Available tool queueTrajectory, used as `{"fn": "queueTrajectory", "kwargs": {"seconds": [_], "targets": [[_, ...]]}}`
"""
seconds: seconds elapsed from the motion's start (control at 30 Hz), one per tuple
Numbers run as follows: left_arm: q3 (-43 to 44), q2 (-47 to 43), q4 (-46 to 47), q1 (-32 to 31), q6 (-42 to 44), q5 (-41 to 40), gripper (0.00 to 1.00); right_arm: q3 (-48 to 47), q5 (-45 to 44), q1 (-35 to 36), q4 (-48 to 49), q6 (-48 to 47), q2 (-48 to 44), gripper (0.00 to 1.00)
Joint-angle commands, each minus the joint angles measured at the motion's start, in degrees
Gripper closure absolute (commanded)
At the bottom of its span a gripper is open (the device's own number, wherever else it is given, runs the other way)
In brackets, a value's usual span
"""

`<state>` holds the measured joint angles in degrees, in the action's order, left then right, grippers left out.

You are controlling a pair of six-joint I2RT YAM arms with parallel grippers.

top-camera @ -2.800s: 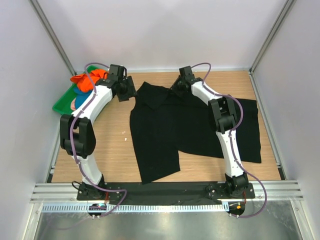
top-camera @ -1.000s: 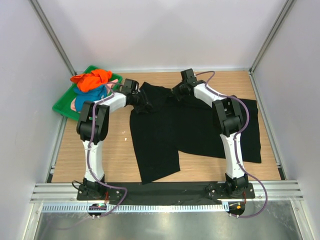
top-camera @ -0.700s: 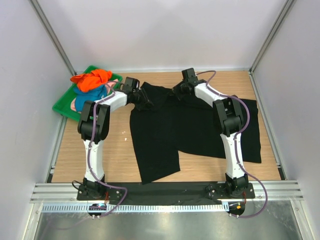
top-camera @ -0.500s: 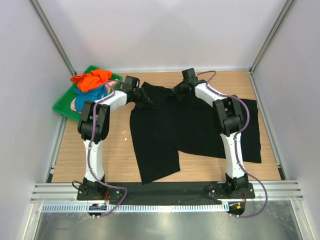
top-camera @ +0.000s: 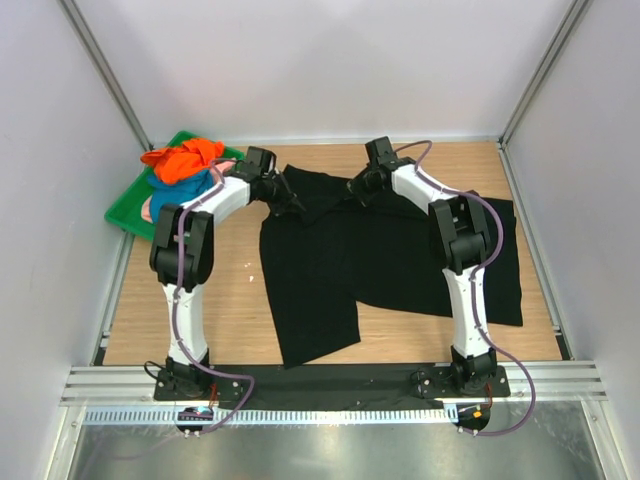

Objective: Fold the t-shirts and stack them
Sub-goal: Fold the tshirt

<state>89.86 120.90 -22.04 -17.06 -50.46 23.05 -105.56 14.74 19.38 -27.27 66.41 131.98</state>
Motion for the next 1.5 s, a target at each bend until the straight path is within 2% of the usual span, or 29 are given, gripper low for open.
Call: {"fn": "queueTrajectory", "kwargs": {"seconds": [0.0,0.3,0.57,0.63,0.73,0.77,0.8,0.83,0.9,0.97,1.03,1.17,1.27,1.37,1.47], "targets": [[0.05,-5.85,-5.81,1.41,0.27,5.07,1.0,1.4,-0.06,0.13,-4.81,-3.83,-8.31,0.99],[-0.13,-5.59,-13.9,2.47,3.87,6.3,1.0,10.89,0.11,2.77,-4.82,-2.34,-12.8,0.99],[-3.12,-6.03,-13.9,2.47,3.43,4.02,1.0,13.62,0.11,3.83,-5.08,-2.6,-11.49,0.98],[-3.12,-5.42,-14.43,2.38,3.7,4.28,0.99,14.24,0.2,3.83,-5.34,-3.13,-11.22,0.93],[-2.94,-5.67,-15.4,2.38,4.92,3.32,0.82,13.98,0.55,3.74,-6.83,-4.53,-11.22,0.78],[-2.59,-6.2,-16.44,2.47,6.41,0.8,0.71,13.8,0.55,3.74,-8.31,-5.49,-11.31,0.73],[-1.63,-6.81,-17.06,2.56,7.21,-0.36,0.68,13.63,-0.32,3.65,-8.76,-6.46,-12.53,0.72],[-1.01,-8.04,-17.33,2.56,8.43,-2.9,0.6,13.62,-1.72,3.3,-9.99,-9.6,-13.5,0.7],[2.22,-9.19,-18.65,2.82,11.51,-5.37,0.54,13.8,-5.67,2.69,-10.87,-13.05,-17.17,0.62],[4.69,-9.89,-18.91,3.43,13.97,-8.79,0.5,13.89,-10.16,0.32,-12.02,-16.83,-19.56,0.54],[8.72,-9.55,-17.95,4.05,15.56,-10.91,0.46,14.06,-13.14,-2.66,-11.94,-17.89,-21.93,0.53],[17.26,-3.93,-15.23,5.54,17.67,-11.36,0.43,13.54,-16.74,-13.54,-9.91,-21.31,-22.3,0.51],[27.79,4.14,-15.4,6.42,19.08,-10.04,0.42,10.65,-19.12,-18.57,-10.44,-23.51,-19.85,0.5],[36.21,11.36,-14.7,6.86,19.43,-9.17,0.44,6.34,-20.72,-23.67,-11.49,-27.03,-16.6,0.5],[38.8,16.02,-9.27,7.22,16.98,-5.48,0.51,1.77,-20.63,-27.19,-13.24,-31.33,-13.34,0.51]]}}
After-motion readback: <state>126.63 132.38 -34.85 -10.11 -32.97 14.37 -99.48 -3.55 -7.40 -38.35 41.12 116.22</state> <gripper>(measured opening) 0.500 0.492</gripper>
